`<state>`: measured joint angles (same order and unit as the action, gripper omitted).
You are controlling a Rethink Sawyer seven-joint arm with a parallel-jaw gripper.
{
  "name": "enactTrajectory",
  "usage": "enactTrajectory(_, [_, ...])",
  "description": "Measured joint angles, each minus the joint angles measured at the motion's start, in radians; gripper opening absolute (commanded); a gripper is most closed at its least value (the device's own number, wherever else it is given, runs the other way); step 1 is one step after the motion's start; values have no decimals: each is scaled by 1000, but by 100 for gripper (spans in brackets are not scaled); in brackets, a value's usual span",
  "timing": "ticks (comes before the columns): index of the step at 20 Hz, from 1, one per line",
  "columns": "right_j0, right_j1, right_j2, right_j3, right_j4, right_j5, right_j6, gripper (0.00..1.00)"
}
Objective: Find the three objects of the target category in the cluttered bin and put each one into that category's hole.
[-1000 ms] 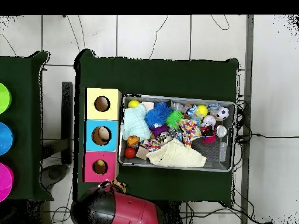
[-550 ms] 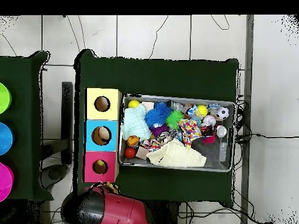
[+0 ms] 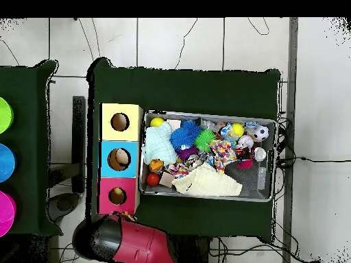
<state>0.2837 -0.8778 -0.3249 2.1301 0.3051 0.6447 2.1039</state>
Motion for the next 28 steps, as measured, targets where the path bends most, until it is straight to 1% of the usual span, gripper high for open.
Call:
enactTrajectory(4, [-16,49,1,-20,5,-9,0,0])
enactTrajectory(10, [-16,94,3,-44,34,-19,0,0])
enactTrajectory(13, [-5,104,3,-58,48,-19,0,0])
enactTrajectory(18, [26,99,2,-81,50,-4,5,0])
enactTrajectory(21, [46,88,-2,-103,50,41,22,0])
enactTrajectory(22, [58,75,-5,-121,50,86,38,0])
enactTrajectory(24, [64,67,-7,-131,50,117,48,0])
enactTrajectory(26, [75,48,-11,-153,50,189,74,0])
enactTrajectory(28, [77,40,-12,-165,49,222,85,0])
